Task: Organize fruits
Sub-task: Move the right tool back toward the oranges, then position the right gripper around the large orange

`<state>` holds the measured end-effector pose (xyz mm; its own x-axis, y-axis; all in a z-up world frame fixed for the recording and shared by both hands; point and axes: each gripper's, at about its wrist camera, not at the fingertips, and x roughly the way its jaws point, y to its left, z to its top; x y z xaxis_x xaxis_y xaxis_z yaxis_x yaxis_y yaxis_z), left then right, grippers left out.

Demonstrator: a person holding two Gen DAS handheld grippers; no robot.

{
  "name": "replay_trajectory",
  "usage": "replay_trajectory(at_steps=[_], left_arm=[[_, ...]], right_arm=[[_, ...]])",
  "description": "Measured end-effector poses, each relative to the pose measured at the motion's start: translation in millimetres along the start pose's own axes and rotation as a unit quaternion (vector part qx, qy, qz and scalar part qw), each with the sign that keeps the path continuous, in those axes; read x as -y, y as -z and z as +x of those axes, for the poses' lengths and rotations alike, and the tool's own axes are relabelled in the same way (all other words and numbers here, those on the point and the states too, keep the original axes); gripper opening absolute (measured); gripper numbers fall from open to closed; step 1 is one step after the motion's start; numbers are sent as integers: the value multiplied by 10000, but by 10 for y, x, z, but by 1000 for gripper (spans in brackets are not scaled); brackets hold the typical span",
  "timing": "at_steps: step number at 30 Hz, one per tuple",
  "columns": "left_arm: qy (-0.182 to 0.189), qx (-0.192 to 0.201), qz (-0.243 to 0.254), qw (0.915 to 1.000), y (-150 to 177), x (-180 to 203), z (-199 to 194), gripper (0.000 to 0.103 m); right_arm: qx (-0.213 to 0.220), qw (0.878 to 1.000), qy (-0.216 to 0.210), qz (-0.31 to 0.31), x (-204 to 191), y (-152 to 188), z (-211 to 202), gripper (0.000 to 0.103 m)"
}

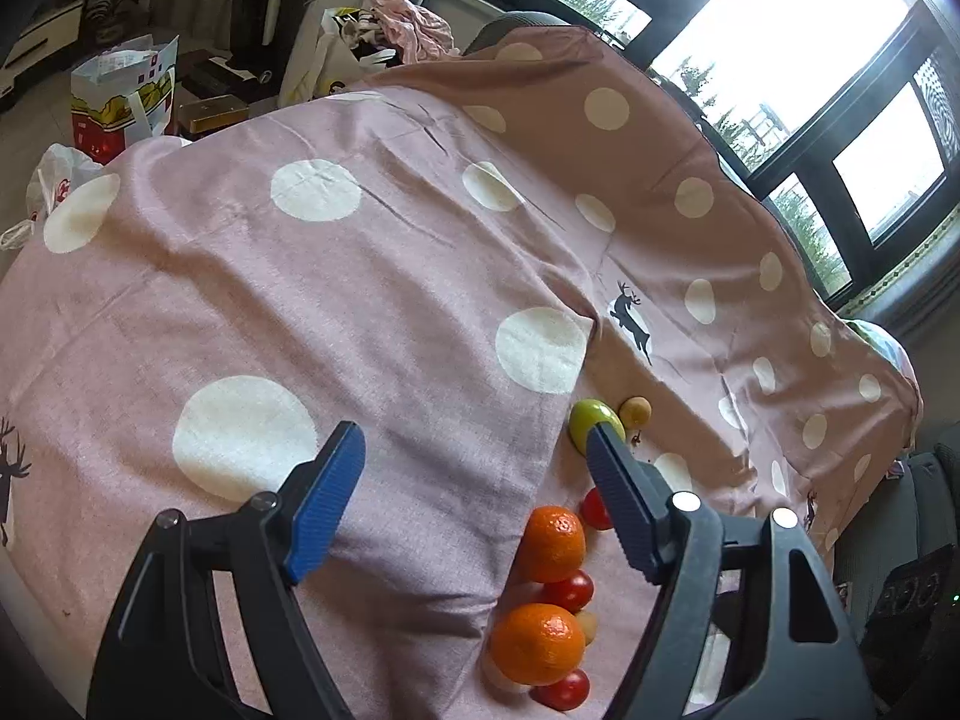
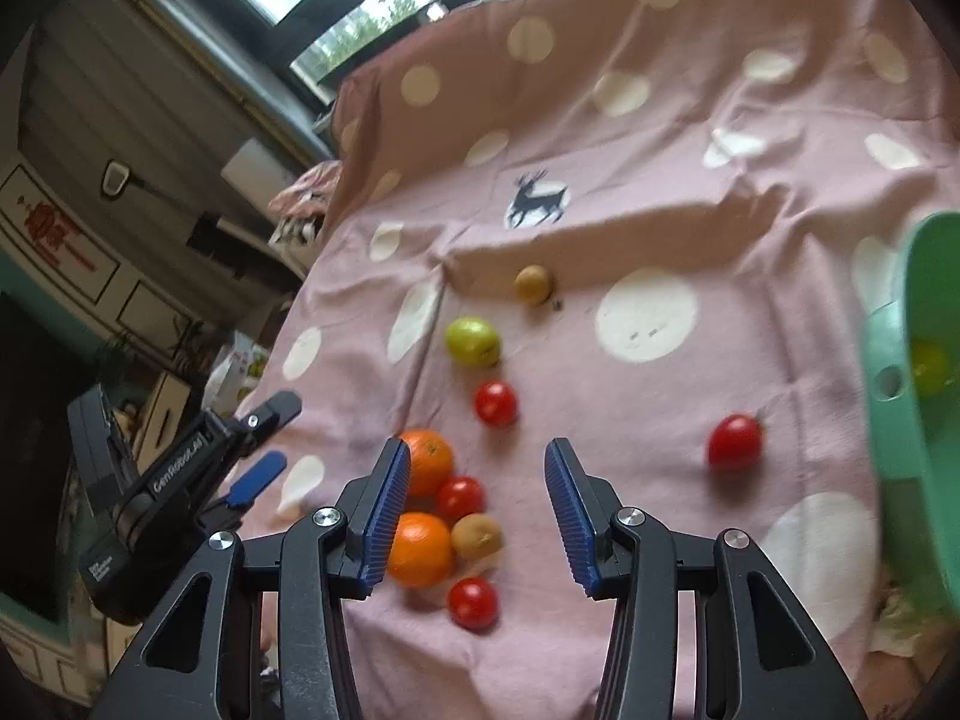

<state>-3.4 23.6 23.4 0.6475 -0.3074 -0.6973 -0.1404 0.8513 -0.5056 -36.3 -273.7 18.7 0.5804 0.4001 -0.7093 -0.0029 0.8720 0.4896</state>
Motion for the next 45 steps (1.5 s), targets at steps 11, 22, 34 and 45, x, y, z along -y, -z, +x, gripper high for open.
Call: replay_trajectory(at_steps=[11,22,34,45], left_arm=[[-57,-147,191,9997,24,52,4,66],[-68,-212,378,9990,81,140,16,65],[117,-456,1036,9935,343,567,112,61],[20,-769,1227,9895,486,697,287,55]], right_arm=[[-1118,9919,-438,-421,-357,302,553,49],[-1233,9916,-269,-289,-275,359,638,43],[-253,9916,1117,-600,31,161,61,43],[-468,9793,1847,-679,278,111,93,43]])
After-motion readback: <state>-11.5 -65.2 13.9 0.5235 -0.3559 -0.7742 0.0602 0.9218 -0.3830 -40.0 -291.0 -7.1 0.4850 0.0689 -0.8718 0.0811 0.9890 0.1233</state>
